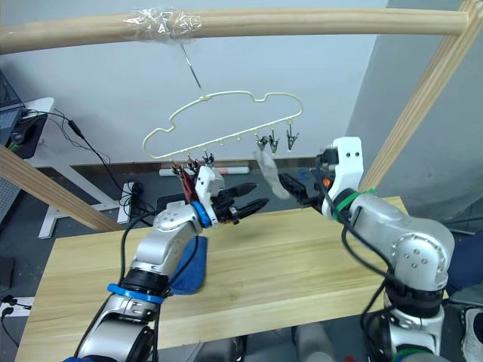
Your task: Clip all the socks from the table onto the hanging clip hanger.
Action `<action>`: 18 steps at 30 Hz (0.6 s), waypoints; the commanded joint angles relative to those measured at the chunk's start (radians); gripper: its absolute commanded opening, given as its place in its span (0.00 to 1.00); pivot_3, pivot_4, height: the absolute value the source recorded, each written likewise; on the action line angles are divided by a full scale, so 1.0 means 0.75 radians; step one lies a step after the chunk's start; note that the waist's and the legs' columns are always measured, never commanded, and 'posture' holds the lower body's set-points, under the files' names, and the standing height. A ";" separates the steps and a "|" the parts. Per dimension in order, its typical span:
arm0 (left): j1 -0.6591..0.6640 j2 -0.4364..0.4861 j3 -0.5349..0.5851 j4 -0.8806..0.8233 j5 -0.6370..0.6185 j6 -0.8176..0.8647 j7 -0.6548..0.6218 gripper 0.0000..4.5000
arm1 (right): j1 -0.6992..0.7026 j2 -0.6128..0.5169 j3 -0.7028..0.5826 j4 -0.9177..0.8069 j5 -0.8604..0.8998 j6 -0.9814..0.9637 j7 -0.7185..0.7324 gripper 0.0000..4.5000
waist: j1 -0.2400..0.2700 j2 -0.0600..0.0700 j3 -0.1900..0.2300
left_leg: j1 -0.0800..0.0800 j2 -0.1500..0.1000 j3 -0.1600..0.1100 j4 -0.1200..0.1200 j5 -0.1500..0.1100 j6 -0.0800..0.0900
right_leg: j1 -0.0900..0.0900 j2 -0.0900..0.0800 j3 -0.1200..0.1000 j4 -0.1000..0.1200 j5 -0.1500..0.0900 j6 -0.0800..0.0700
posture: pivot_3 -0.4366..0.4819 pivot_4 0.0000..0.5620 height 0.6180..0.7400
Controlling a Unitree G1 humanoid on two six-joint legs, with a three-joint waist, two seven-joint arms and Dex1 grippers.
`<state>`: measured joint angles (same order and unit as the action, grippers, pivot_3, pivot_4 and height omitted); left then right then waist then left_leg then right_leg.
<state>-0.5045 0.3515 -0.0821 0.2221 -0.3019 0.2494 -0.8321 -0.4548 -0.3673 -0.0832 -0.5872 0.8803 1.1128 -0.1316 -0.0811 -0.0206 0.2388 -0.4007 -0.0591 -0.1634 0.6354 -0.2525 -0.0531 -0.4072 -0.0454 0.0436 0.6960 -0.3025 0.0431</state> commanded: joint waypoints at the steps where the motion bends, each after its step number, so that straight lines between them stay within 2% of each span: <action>1: 0.008 0.072 0.062 -0.159 -0.036 0.068 -0.003 0.65 | 0.067 -0.043 0.224 -0.041 -0.341 -0.311 0.075 1.00 | 0.001 0.000 0.000 | 0.000 0.000 0.000 0.000 0.000 0.000 | 0.000 0.000 0.000 0.000 0.000 0.000 | 0.50 0.39 1.00; 4: 0.032 0.145 0.084 -0.248 -0.035 0.049 -0.040 0.66 | 0.103 0.008 0.338 -0.002 -0.537 -0.492 0.073 0.88 | 0.004 0.000 0.000 | 0.000 0.000 -0.001 0.000 0.003 -0.005 | 0.000 0.000 0.000 0.000 0.000 0.000 | 0.52 0.39 1.00; 6: 0.049 0.173 0.124 -0.316 -0.072 0.076 -0.039 0.66 | 0.103 0.044 0.419 0.023 -0.659 -0.560 0.054 0.73 | 0.007 0.000 0.000 | 0.000 0.000 -0.002 0.000 0.004 -0.007 | 0.000 -0.001 0.002 -0.001 0.000 0.000 | 0.53 0.38 1.00; 10: 0.085 0.211 0.181 -0.422 -0.122 0.119 -0.028 0.66 | 0.127 0.133 0.465 0.047 -0.795 -0.654 0.042 0.73 | 0.035 0.000 0.000 | 0.000 0.000 -0.004 -0.002 0.004 -0.007 | 0.000 -0.002 0.001 -0.003 0.000 0.000 | 0.54 0.37 1.00; 13: 0.107 0.222 0.222 -0.486 -0.155 0.154 0.002 0.66 | 0.144 0.179 0.463 0.059 -0.861 -0.694 0.053 0.60 | 0.057 0.000 0.000 | 0.000 0.000 -0.005 -0.003 0.004 -0.008 | 0.000 -0.002 0.000 -0.006 0.000 0.000 | 0.55 0.37 1.00; 15: 0.127 0.233 0.235 -0.534 -0.179 0.182 0.007 0.66 | 0.145 0.195 0.466 0.068 -0.902 -0.701 0.064 0.45 | 0.068 -0.001 0.000 | 0.000 0.000 -0.005 -0.004 0.004 -0.008 | 0.000 -0.003 0.000 -0.008 0.000 0.000 | 0.55 0.37 1.00; 18: 0.148 0.251 0.250 -0.596 -0.213 0.214 0.006 0.66 | 0.144 0.225 0.457 0.080 -0.950 -0.709 0.071 0.45 | 0.070 -0.001 0.000 | -0.001 -0.001 -0.004 -0.005 0.004 -0.008 | 0.000 -0.004 0.000 -0.009 0.000 0.000 | 0.55 0.37 1.00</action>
<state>-0.3932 0.5262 0.0833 -0.1638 -0.4347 0.4067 -0.8299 -0.3423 -0.2095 0.2663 -0.5029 0.1963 0.6087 -0.0843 -0.0288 -0.0210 0.2388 -0.4011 -0.0596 -0.1668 0.6311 -0.2492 -0.0594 -0.4069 -0.0484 0.0437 0.6889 -0.3022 0.0427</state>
